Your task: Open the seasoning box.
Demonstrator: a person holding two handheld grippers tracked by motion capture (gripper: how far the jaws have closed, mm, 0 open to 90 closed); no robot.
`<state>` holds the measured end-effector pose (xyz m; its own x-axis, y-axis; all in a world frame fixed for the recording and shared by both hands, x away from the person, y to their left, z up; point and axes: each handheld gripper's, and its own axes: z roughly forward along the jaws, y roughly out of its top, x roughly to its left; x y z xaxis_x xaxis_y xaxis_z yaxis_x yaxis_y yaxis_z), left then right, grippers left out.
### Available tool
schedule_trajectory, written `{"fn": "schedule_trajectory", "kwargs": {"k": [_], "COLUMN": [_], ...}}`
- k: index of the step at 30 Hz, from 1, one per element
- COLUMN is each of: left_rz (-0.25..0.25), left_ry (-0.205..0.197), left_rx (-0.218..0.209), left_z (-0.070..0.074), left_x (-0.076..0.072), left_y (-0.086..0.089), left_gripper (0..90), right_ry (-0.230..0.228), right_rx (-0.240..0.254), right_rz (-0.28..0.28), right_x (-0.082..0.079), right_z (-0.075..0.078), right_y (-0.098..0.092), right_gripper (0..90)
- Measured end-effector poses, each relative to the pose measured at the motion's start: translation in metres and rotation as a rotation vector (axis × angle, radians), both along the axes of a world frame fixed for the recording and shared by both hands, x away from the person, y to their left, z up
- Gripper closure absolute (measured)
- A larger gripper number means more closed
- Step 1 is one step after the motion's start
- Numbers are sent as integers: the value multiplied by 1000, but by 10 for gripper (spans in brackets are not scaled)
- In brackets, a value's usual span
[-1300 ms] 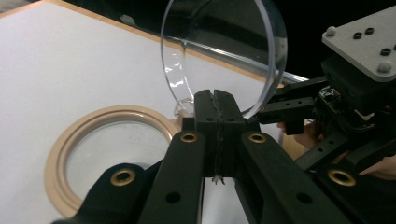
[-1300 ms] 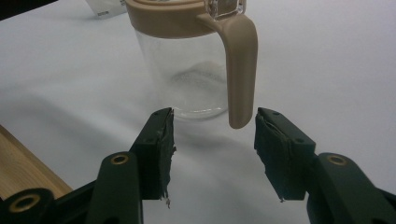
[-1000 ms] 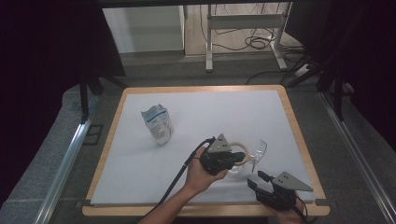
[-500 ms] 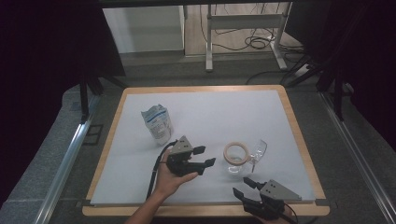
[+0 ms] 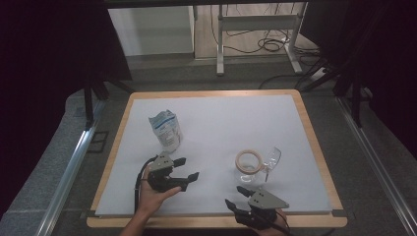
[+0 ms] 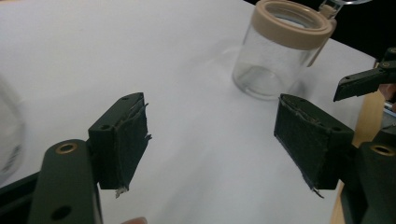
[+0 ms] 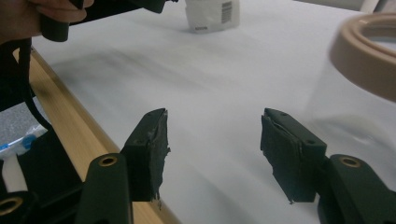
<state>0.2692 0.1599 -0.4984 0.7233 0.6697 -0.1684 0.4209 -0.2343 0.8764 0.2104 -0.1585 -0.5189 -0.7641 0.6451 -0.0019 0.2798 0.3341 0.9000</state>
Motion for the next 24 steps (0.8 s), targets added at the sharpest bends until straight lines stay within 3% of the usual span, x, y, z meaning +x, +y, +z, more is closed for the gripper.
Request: {"fn": "schedule_trajectory", "kwargs": {"k": [5, 11, 17, 24], "left_rz": [29, 66, 107, 145], "left_ry": [-1, 7, -1, -9], "left_rx": [2, 5, -6, -4], "left_z": [-4, -8, -6, -5], "left_x": [-2, 0, 1, 3], "left_y": [19, 35, 49, 56], "left_gripper": [263, 267, 276, 272], "right_ry": [4, 5, 11, 21], "right_rx": [4, 21, 28, 23], "right_rz": [37, 32, 42, 46], "right_x": [16, 32, 44, 45], "right_z": [1, 0, 0, -3], "right_y": [28, 45, 54, 53], "right_gripper": [402, 384, 381, 379]}}
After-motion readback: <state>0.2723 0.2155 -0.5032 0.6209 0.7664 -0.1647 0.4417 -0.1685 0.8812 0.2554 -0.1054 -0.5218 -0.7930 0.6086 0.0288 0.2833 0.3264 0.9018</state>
